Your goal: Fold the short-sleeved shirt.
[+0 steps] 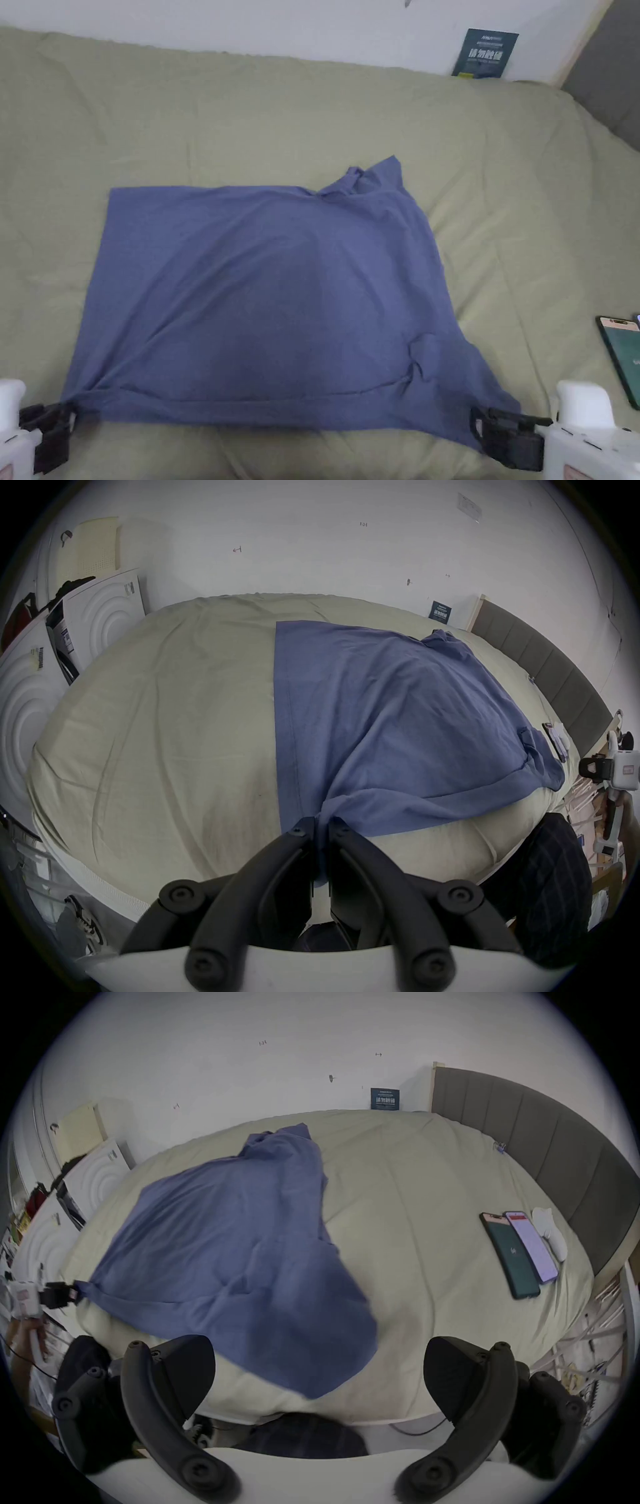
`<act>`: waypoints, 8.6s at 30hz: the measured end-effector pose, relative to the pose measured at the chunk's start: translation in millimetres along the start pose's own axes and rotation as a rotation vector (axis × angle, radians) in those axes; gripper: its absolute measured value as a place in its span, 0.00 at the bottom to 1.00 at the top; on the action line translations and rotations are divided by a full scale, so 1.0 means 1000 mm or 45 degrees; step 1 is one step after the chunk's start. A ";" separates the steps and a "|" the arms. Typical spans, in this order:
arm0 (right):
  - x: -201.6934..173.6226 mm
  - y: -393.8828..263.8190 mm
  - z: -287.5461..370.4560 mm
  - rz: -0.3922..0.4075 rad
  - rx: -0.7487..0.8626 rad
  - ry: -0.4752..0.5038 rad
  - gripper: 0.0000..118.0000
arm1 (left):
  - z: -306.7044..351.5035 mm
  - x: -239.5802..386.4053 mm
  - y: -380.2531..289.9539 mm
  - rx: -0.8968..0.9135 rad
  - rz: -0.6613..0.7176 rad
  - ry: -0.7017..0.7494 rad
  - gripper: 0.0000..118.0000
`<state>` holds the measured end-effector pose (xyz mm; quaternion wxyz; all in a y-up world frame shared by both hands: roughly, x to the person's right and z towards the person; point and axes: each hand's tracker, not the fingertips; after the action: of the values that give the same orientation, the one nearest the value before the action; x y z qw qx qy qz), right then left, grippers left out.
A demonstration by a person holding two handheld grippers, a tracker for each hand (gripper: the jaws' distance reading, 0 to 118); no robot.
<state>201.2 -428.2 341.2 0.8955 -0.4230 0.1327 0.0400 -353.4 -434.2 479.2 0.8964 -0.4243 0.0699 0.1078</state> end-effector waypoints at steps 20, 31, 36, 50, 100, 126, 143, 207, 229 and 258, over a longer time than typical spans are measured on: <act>0.004 0.076 0.019 -0.128 0.063 0.270 0.04 | 0.031 0.002 0.049 0.099 0.138 -0.132 0.04; 0.011 0.237 -0.063 -0.251 0.007 0.386 0.04 | -0.039 -0.014 0.172 0.084 0.270 -0.092 0.04; 0.003 0.244 -0.165 -0.240 -0.249 0.233 0.04 | -0.110 -0.014 0.193 -0.098 0.309 0.072 0.04; -0.022 0.142 -0.021 -0.114 0.274 0.377 1.00 | 0.030 0.009 0.107 0.479 0.175 -0.075 1.00; -0.056 0.039 0.024 -0.004 0.217 0.141 0.00 | -0.056 0.006 0.094 0.161 0.008 0.075 0.08; -0.036 0.129 -0.102 0.105 -0.116 0.108 0.09 | -0.066 0.002 0.108 0.062 0.108 0.017 0.05; -0.018 0.091 -0.005 0.185 -0.185 0.126 0.09 | 0.033 0.001 0.077 -0.001 0.119 -0.074 0.05; -0.072 0.164 -0.037 -0.064 0.019 0.193 0.00 | -0.195 0.008 0.221 0.108 -0.129 0.196 0.02; -0.035 0.285 -0.285 0.154 -0.262 -0.130 1.00 | -0.144 0.034 0.224 0.145 -0.021 0.035 0.02; -0.019 0.141 0.030 0.217 0.259 0.222 0.03 | 0.037 0.017 0.105 0.209 0.038 -0.019 0.02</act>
<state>163.3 -314.4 259.6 0.9122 -0.3192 0.2485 0.0653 -362.4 -338.7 420.8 0.9270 -0.3473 0.0781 0.1183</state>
